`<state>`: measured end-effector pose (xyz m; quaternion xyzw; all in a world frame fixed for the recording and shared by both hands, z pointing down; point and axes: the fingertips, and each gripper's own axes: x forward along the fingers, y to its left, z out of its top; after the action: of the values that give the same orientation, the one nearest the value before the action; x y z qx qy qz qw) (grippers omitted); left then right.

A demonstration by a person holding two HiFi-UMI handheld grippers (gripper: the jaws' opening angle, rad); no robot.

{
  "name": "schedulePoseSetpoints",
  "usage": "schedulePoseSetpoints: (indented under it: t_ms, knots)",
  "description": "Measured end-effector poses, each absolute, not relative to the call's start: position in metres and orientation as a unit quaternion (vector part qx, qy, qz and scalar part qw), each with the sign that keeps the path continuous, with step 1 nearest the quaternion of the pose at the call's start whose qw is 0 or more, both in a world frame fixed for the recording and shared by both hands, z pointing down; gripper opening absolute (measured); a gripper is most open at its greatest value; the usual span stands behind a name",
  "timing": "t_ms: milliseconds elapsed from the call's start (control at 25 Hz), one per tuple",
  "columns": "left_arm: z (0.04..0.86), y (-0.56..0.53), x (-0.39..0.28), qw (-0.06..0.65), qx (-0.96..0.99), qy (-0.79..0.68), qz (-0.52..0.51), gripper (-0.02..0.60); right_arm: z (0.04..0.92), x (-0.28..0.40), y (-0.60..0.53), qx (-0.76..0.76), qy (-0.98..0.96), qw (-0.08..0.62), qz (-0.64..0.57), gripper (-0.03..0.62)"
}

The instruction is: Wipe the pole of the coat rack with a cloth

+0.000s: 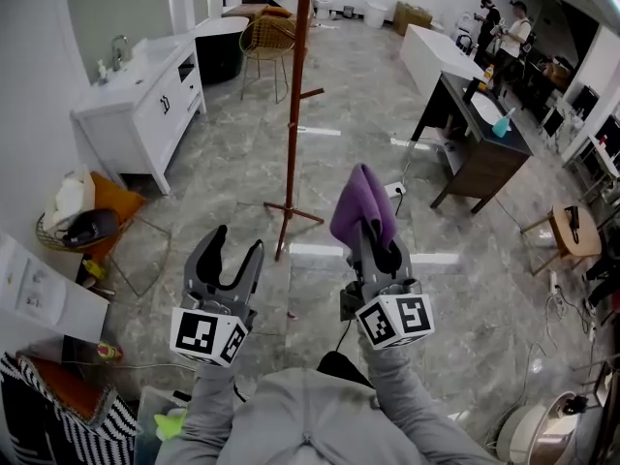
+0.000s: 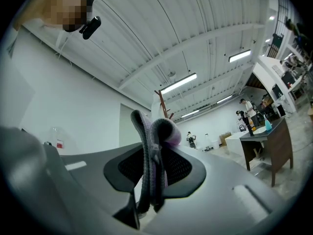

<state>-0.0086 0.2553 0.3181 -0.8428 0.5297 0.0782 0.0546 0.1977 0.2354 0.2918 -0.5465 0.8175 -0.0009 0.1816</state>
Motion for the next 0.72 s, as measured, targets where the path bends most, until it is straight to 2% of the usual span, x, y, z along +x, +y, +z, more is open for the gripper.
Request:
schedulePoseSetpoints:
  t_ms: [360,720]
  knots:
    - [0.328,0.219,-0.032,0.044,-0.841,0.533,0.083,0.276,0.303,0.179,0.196,-0.549,0.818,0.171,-0.011,0.081]
    - [0.332,0.123,-0.044,0.051,-0.836,0.542,0.067,0.276,0.313,0.161,0.093,-0.533,0.829,0.169,-0.022,0.081]
